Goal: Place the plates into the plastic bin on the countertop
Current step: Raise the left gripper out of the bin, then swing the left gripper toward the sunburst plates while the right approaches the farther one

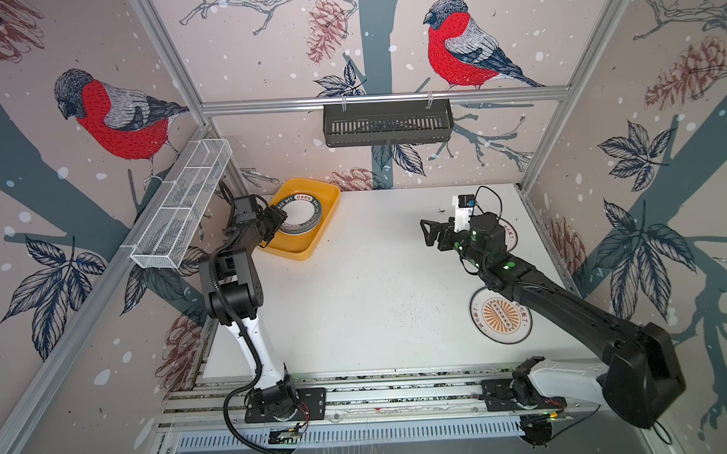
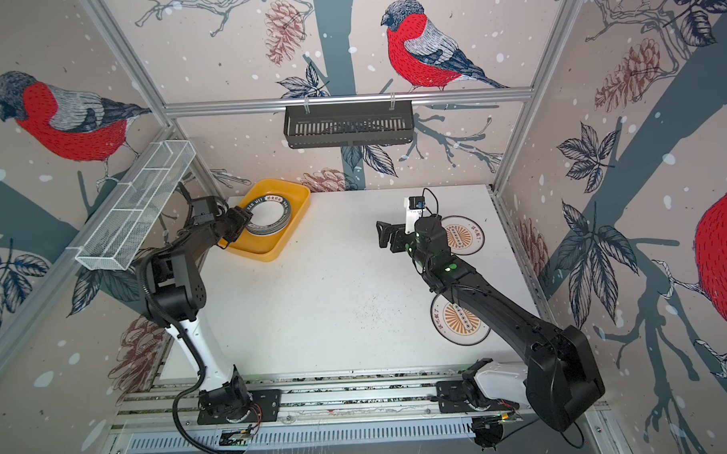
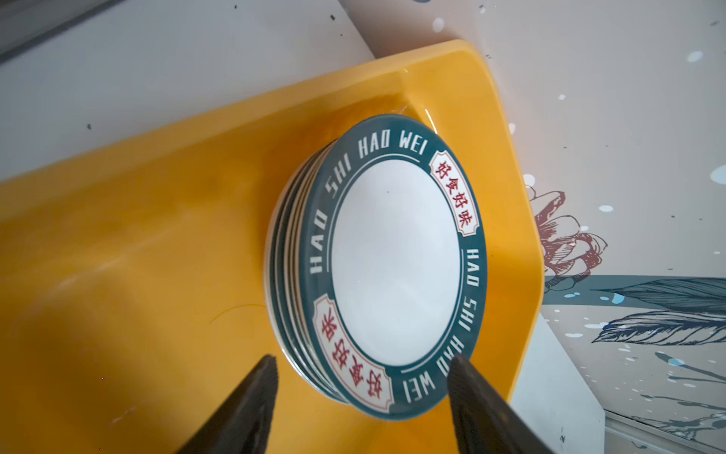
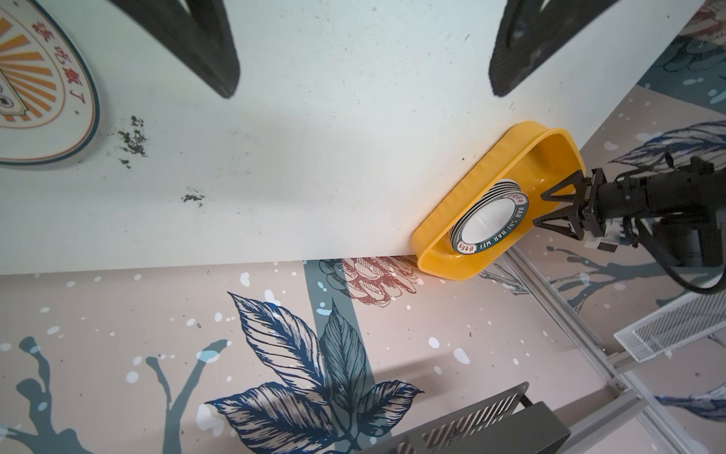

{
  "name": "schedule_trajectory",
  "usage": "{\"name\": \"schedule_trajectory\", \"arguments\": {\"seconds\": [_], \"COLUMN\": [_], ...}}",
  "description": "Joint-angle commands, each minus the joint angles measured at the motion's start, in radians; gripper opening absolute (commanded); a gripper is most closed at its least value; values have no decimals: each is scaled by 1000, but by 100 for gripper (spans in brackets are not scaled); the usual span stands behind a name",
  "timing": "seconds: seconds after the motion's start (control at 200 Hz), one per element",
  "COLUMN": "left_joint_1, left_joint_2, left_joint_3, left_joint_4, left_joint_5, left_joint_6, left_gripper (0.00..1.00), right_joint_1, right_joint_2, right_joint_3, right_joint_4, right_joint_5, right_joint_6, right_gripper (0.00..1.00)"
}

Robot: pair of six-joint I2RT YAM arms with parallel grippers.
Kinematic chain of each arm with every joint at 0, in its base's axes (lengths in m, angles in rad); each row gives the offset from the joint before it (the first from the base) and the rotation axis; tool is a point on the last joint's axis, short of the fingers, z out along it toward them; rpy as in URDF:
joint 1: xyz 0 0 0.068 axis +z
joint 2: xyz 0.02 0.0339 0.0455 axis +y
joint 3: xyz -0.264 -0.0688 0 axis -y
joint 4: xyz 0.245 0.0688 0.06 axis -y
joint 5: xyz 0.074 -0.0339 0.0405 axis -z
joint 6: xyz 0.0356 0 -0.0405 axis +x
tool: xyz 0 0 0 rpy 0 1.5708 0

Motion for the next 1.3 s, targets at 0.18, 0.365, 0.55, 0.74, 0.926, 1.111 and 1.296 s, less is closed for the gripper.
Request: {"name": "schedule_trajectory", "arguments": {"seconds": [0.18,0.365,0.55,0.74,0.926,1.111,1.296], "left_joint_1": [-43,-102,-168,-319,-513,-693,-837], "left_joint_2": [-167,-290,-392,-467,-532,-560,-549], "left_joint_3": [-98,-197,-274,-309,-409,-440,-491], "left_joint_4": [81,143,165,102,197,252,354], "left_joint_5": [-77,-83,-40,-111,-167,-246,-260], "left_joint_6": [87,96,62,46,-31,-110,-241], "left_gripper": [84,90,96,96,96,96,96], "right_joint_1": [-61,-136,-205,-263,-305,-337,-363], "right_joint_2": [26,21,10,-33,-56,-92,-127], "right_joint_3": [-10,-26,-61,-109,-146,-180,-200], "right_joint_4": [32,-4,-32,-38,-58,-79,-98], "right_joint_5": [-11,6,24,28,39,46,53], "right_joint_6": [81,165,205,226,238,247,258], "right_gripper": [100,100,100,100,100,100,100]}}
